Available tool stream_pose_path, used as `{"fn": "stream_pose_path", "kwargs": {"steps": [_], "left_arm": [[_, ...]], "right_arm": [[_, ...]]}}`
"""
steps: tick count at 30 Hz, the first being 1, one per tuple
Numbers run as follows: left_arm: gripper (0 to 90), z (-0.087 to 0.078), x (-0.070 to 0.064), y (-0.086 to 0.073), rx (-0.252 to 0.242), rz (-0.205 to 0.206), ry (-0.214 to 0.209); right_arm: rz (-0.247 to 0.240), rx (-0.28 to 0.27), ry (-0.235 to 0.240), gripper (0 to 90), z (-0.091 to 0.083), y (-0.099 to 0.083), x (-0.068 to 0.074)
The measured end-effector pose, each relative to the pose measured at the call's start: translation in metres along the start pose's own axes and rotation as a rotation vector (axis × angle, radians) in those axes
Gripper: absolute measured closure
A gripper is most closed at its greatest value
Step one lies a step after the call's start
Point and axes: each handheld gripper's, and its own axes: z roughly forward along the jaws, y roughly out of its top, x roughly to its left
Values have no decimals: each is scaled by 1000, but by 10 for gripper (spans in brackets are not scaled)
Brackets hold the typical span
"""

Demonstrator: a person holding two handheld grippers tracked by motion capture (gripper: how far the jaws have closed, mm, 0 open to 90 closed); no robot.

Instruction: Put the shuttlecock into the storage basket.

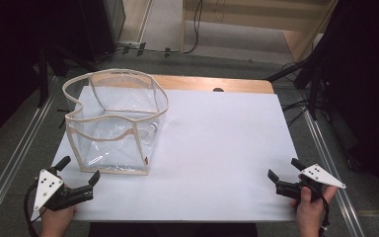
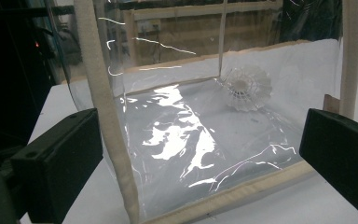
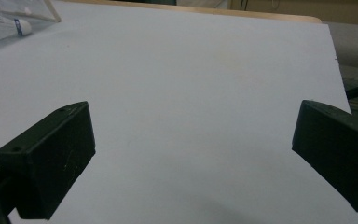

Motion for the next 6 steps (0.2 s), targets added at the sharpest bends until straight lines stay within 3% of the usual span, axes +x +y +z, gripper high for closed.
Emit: {"fn": "stream_pose_path", "kwargs": {"steps": [6], "left_arm": [[0,1,0,0,0,-1,1]], "right_arm": [[8,-8,-4,0,0,0,-1]]}}
